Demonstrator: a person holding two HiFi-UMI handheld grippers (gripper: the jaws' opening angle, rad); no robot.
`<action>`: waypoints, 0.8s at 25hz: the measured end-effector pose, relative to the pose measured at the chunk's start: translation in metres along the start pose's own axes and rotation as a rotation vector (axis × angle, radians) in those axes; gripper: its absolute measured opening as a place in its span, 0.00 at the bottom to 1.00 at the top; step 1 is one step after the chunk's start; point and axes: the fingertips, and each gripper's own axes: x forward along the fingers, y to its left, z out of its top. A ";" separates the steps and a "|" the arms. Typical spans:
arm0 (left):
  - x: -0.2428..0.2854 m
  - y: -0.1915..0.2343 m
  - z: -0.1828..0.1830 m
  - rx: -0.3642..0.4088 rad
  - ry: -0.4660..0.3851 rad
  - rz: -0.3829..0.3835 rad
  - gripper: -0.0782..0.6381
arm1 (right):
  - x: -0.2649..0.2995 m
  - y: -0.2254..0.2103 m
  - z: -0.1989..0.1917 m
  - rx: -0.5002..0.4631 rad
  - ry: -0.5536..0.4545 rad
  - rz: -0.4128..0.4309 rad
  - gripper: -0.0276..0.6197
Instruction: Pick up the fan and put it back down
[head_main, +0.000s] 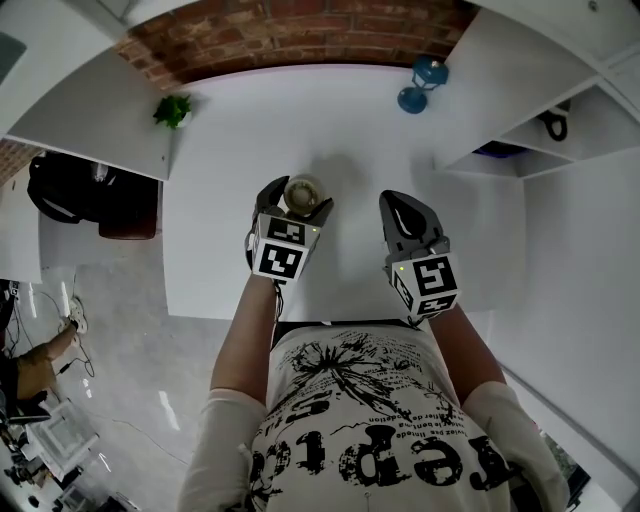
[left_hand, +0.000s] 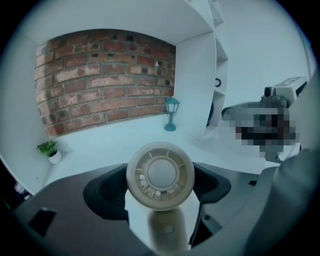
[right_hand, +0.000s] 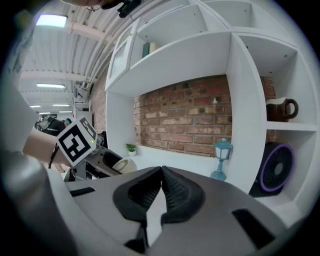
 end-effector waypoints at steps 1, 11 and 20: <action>-0.010 0.001 0.013 0.013 -0.039 0.008 0.65 | -0.003 0.000 0.006 -0.006 -0.011 -0.005 0.07; -0.111 0.005 0.106 0.055 -0.383 0.035 0.65 | -0.029 0.007 0.069 -0.051 -0.134 -0.039 0.07; -0.208 -0.003 0.157 0.130 -0.661 0.050 0.65 | -0.056 0.026 0.118 -0.087 -0.240 -0.032 0.07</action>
